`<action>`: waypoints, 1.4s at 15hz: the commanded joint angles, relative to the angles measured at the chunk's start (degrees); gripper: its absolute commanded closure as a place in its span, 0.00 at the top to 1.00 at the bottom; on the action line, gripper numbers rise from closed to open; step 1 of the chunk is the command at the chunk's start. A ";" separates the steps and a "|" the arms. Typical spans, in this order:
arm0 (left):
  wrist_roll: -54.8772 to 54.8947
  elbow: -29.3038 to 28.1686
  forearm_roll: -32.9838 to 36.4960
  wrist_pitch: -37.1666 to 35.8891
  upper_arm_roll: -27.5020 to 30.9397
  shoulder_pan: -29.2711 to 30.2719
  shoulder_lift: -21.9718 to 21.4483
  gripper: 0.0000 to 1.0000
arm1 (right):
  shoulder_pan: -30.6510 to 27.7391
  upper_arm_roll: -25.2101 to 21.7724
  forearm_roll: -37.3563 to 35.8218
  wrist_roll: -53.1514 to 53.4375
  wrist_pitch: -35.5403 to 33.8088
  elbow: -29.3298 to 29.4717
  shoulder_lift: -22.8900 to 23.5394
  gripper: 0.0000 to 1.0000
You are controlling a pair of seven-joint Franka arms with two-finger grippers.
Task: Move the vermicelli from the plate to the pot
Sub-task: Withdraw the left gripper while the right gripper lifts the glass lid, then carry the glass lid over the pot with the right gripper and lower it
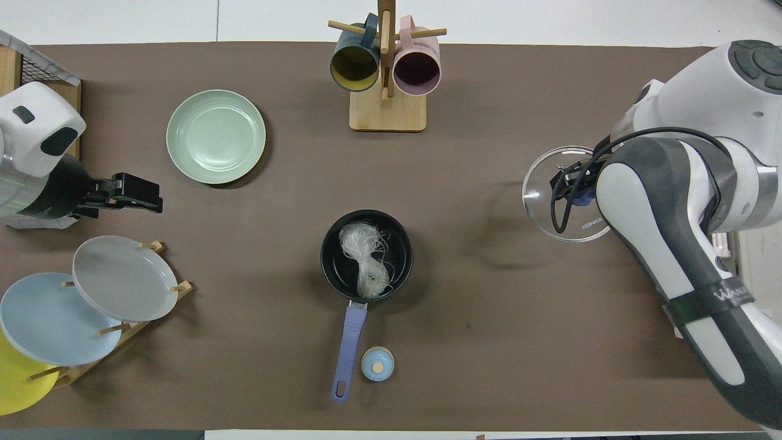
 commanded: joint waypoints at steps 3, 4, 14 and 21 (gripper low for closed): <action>0.33 5.20 3.46 -4.02 -0.63 0.76 1.06 1.00 | 12.25 -0.03 0.68 18.61 6.63 1.22 1.12 0.54; 0.33 8.27 3.20 -6.74 -0.80 1.89 2.20 1.00 | 14.10 0.06 0.68 21.94 7.96 1.04 1.13 0.53; 0.95 9.26 3.72 -8.26 -1.42 2.61 3.35 1.00 | 24.75 0.14 0.86 36.38 20.01 -8.89 -0.37 0.51; 0.86 9.71 4.87 -8.34 -3.79 4.28 3.44 1.00 | 24.75 0.14 5.58 36.04 21.77 -10.91 0.34 0.51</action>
